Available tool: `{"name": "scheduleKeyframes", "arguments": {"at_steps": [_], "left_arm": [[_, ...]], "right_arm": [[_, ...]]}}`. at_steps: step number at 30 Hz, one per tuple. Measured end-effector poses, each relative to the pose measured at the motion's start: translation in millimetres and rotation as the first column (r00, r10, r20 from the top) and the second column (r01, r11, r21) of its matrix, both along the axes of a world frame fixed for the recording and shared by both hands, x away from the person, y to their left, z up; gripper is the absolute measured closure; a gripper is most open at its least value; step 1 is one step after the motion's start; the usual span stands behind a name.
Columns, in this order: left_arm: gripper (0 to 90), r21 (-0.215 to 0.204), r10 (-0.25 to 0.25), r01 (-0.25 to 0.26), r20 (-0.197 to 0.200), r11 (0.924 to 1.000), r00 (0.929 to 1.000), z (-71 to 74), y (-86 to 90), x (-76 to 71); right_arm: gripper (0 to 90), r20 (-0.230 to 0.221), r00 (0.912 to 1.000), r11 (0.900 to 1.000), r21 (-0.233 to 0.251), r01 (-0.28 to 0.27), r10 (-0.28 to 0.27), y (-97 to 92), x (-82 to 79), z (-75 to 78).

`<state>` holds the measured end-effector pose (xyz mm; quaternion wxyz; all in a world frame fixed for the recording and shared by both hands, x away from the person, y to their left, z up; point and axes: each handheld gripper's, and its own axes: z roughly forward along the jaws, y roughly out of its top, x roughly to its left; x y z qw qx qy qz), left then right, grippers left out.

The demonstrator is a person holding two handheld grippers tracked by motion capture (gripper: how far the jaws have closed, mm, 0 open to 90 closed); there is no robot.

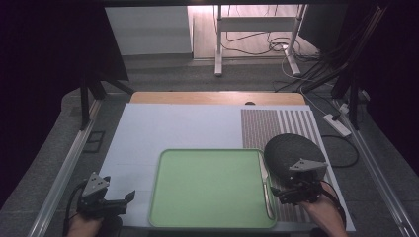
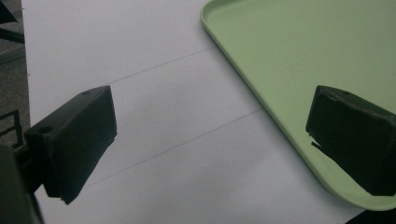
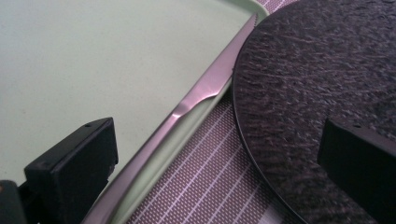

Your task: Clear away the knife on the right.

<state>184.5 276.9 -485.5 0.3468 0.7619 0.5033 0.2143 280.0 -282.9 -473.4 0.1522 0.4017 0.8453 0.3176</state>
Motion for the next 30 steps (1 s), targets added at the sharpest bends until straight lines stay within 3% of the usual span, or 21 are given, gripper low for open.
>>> {"name": "scheduleKeyframes", "arguments": {"at_steps": [30], "left_arm": [[2.8,-0.002,0.005,-0.005,-0.004,1.0000,1.0000,0.0,0.1,0.6]], "right_arm": [[0.0,-0.003,0.9981,0.9975,0.034,0.062,-0.062,-26.2,-19.0,-0.1]]}}
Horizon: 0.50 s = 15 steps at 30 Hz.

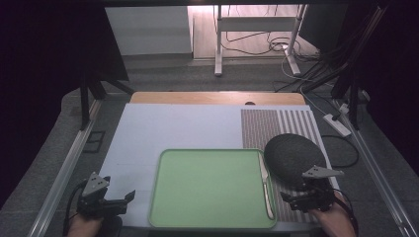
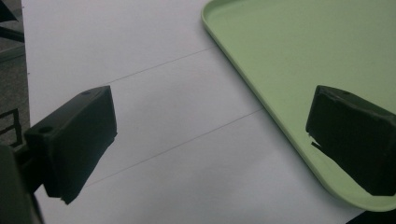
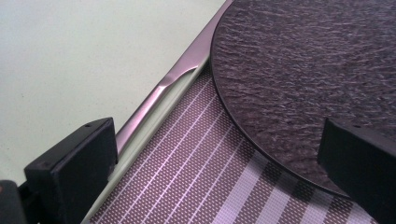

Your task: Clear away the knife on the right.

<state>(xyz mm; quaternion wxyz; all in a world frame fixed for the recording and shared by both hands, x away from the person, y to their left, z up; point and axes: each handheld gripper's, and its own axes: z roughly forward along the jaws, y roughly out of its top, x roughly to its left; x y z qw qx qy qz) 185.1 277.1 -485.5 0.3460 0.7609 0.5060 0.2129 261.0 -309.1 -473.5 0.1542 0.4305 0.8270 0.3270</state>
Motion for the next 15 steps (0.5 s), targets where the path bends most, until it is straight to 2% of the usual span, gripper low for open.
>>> {"name": "scheduleKeyframes", "arguments": {"at_steps": [7,15], "left_arm": [[2.8,-0.004,0.001,-0.001,-0.001,1.0000,1.0000,0.0,0.4,0.1],[2.8,-0.008,0.004,-0.004,-0.003,1.0000,1.0000,0.0,1.0,0.3]], "right_arm": [[0.0,0.009,1.0000,0.9999,-0.017,0.003,-0.003,-2.7,-4.8,2.4],[0.0,0.024,0.9992,0.9995,-0.002,0.032,-0.032,-11.8,-11.6,5.9]]}}
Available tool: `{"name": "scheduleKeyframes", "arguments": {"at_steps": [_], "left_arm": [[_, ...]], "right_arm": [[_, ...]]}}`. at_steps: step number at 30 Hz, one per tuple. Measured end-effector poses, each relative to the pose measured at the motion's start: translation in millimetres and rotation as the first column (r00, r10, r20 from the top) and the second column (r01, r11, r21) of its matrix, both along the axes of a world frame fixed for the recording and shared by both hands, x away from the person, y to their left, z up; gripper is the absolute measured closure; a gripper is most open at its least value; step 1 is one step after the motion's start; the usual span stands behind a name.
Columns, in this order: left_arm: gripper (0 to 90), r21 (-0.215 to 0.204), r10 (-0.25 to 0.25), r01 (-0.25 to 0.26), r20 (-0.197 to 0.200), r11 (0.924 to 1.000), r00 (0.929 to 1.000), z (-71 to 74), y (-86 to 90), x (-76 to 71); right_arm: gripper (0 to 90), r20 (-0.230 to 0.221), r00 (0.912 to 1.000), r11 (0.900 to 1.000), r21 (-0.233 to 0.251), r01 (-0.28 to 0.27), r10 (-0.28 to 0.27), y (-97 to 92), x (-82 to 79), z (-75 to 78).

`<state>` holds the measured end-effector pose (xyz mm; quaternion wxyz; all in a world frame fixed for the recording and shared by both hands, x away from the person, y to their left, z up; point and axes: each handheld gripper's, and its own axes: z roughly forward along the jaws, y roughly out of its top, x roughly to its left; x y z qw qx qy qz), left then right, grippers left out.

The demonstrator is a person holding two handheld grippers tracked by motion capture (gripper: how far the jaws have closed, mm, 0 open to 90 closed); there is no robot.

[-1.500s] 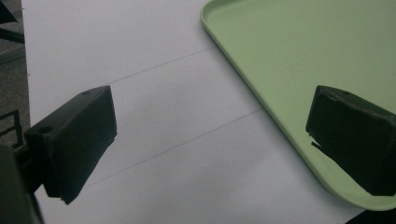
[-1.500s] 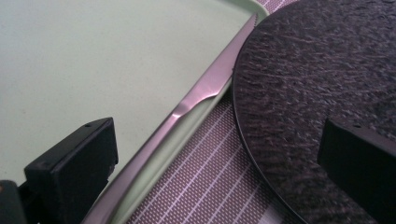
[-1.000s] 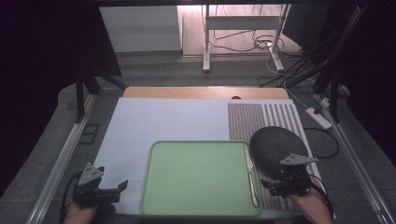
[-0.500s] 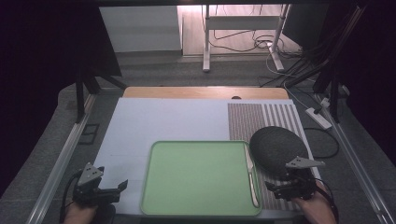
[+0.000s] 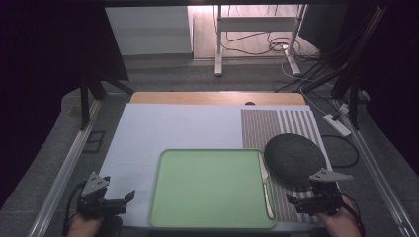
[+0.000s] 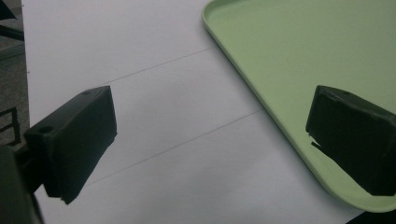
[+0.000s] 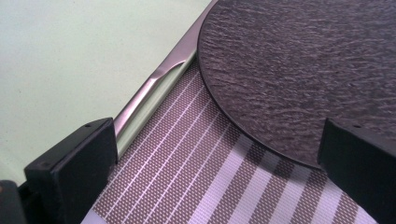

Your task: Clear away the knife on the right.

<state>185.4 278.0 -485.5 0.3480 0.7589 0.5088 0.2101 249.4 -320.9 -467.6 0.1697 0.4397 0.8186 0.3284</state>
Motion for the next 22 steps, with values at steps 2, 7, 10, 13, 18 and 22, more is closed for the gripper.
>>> {"name": "scheduleKeyframes", "arguments": {"at_steps": [2,7,10,13,18,22], "left_arm": [[2.8,-0.002,0.001,-0.001,-0.001,1.0000,1.0000,0.0,0.1,0.1],[2.8,-0.002,0.002,-0.002,-0.002,1.0000,1.0000,-0.2,0.4,0.0],[2.8,-0.003,0.002,-0.002,-0.002,1.0000,1.0000,-0.3,1.1,-0.2],[2.8,-0.005,0.003,-0.004,-0.003,1.0000,1.0000,-0.4,1.2,-0.3],[2.8,0.003,0.004,-0.004,-0.005,1.0000,1.0000,-0.4,0.7,-0.2],[2.8,0.001,0.004,-0.004,-0.006,1.0000,1.0000,-0.1,0.2,0.4]], "right_arm": [[0.0,0.003,1.0000,1.0000,-0.001,0.007,-0.007,-1.9,-2.1,0.7],[0.0,0.009,0.9996,0.9996,0.002,0.028,-0.028,-6.6,-6.2,2.4],[0.0,0.011,0.9992,0.9992,-0.005,0.039,-0.039,-8.2,-8.6,3.1],[0.0,0.013,0.9989,0.9989,-0.012,0.046,-0.046,-9.9,-11.8,4.0],[0.0,-0.002,0.9979,0.9979,-0.004,0.064,-0.064,-14.0,-16.8,4.9],[0.0,-0.002,0.9976,0.9976,0.001,0.069,-0.069,-15.8,-18.5,5.1]]}}
